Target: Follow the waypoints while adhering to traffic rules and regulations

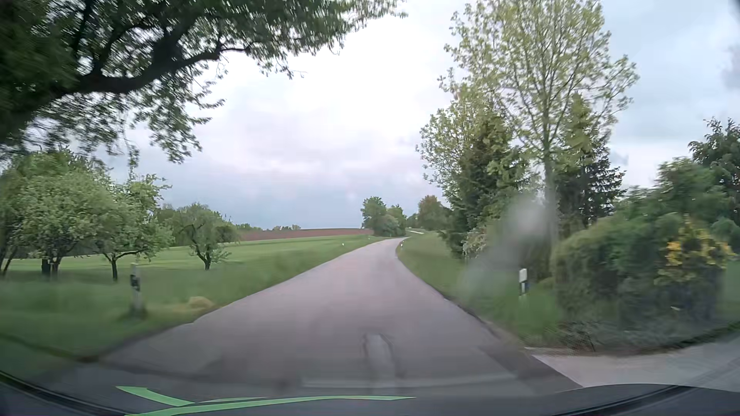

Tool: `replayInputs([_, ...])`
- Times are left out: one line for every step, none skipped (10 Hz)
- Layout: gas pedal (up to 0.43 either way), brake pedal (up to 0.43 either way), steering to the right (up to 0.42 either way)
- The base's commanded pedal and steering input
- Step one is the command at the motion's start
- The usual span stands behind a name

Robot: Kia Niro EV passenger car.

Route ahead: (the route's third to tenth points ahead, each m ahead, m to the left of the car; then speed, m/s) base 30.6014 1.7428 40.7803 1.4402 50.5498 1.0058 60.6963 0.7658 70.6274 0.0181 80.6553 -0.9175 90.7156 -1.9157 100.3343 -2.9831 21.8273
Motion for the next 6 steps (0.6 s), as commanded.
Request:
replayInputs([0.220, 0.000, 0.004])
replayInputs([0.220, 0.000, 0.004])
replayInputs([0.220, 0.000, 0.004])
replayInputs([0.220, 0.000, 0.004])
replayInputs([0.220, 0.000, 0.005])
replayInputs([0.220, 0.000, 0.005])
